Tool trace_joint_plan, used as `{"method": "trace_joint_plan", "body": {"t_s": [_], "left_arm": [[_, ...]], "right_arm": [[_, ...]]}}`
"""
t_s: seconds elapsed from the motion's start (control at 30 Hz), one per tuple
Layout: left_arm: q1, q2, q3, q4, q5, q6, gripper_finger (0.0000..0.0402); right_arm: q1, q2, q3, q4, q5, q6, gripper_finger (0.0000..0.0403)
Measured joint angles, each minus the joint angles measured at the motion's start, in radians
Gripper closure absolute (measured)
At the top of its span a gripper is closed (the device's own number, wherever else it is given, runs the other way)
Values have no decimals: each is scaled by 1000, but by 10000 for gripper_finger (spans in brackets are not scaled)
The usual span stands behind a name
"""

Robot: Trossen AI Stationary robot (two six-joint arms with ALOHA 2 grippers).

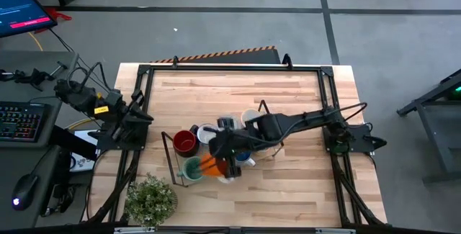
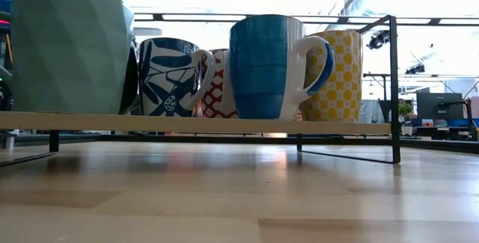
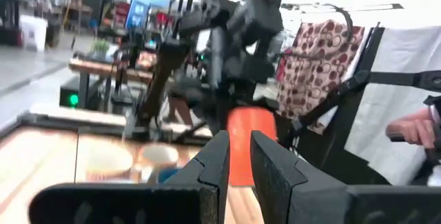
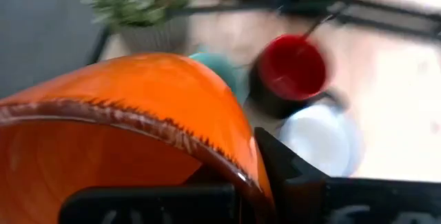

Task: Place coffee mugs
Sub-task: Put the orange mug on the shelf

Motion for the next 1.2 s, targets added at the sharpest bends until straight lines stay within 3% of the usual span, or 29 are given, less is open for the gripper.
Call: {"method": "trace_joint_plan", "body": {"t_s": [0.17,0.37,0.73,0.87,1.0,1.2], "left_arm": [[0,92,0,82,-2,69,355],[0,177,0,76,-39,63,355],[-1,197,0,122,-63,20,355],[-1,196,0,122,-34,18,355],[-1,196,0,118,9,35,355],[-1,196,0,117,9,50,355]], "right_arm": [[68,-5,0,-165,-56,252,403],[159,-6,-11,-201,16,580,403],[241,15,-55,-297,36,1025,403],[259,23,-130,-233,15,1200,403],[276,29,-217,-58,34,1328,403],[279,33,-343,137,2,1421,403]]}}
